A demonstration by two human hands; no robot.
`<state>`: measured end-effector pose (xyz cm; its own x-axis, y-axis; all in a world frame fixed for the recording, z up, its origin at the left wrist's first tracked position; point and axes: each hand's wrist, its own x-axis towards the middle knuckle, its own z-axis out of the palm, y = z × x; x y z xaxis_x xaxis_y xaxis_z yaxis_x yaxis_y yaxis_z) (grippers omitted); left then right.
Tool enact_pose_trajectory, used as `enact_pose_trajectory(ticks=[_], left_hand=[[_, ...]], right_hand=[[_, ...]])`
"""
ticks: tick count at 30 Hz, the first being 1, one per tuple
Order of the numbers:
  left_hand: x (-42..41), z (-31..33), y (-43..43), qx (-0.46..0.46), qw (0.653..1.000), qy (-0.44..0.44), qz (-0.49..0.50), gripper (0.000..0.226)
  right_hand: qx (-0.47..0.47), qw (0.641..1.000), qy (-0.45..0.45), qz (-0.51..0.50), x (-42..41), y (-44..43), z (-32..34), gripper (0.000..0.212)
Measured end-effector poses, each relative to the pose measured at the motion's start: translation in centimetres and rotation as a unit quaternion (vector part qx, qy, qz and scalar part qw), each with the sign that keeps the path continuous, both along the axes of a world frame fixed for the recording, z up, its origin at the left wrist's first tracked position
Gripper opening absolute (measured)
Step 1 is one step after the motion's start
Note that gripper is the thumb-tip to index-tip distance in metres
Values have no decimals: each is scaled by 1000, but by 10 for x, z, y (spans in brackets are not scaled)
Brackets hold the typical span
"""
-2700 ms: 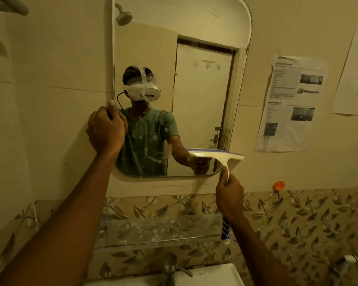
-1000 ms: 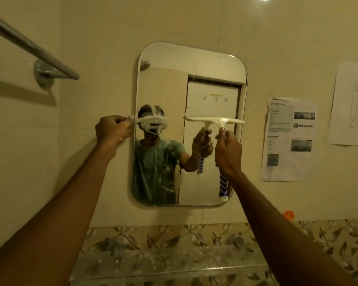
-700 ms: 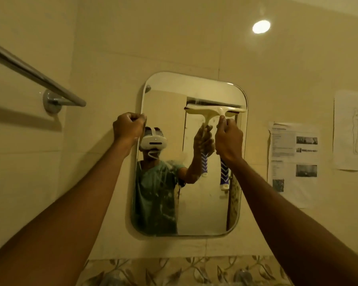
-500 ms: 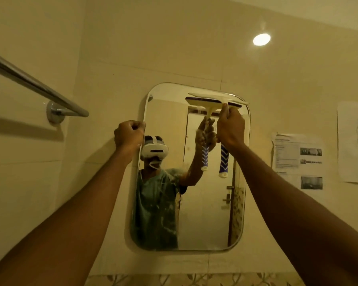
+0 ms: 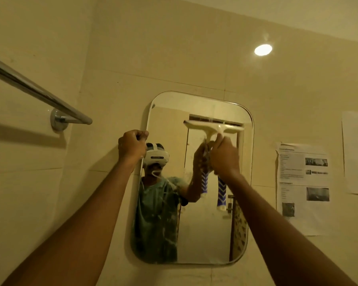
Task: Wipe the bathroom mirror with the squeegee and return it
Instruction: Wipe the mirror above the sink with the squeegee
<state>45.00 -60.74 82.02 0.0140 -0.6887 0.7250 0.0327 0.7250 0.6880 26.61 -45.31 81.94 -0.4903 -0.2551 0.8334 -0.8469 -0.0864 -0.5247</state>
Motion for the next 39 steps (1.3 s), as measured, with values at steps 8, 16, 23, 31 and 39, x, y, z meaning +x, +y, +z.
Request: enact_pose_trajectory(ticks=[8, 16, 23, 31, 39], left_hand=[[-1, 0, -3, -12, 1000, -10, 3, 34], [-4, -1, -8, -31, 999, -11, 35, 36], [-8, -5, -10, -35, 998, -2, 55, 40], [-12, -25, -6, -28, 995, 14, 90, 41], [-6, -50, 1, -17, 993, -42, 111, 46]], right_hand=[[-18, 998, 36, -43, 5, 11, 59, 40], [-18, 999, 12, -37, 4, -4, 41, 42], [17, 999, -31, -3, 19, 9, -41, 37], [2, 998, 2, -68, 1, 8, 25, 45], [25, 998, -54, -14, 13, 17, -105, 37]])
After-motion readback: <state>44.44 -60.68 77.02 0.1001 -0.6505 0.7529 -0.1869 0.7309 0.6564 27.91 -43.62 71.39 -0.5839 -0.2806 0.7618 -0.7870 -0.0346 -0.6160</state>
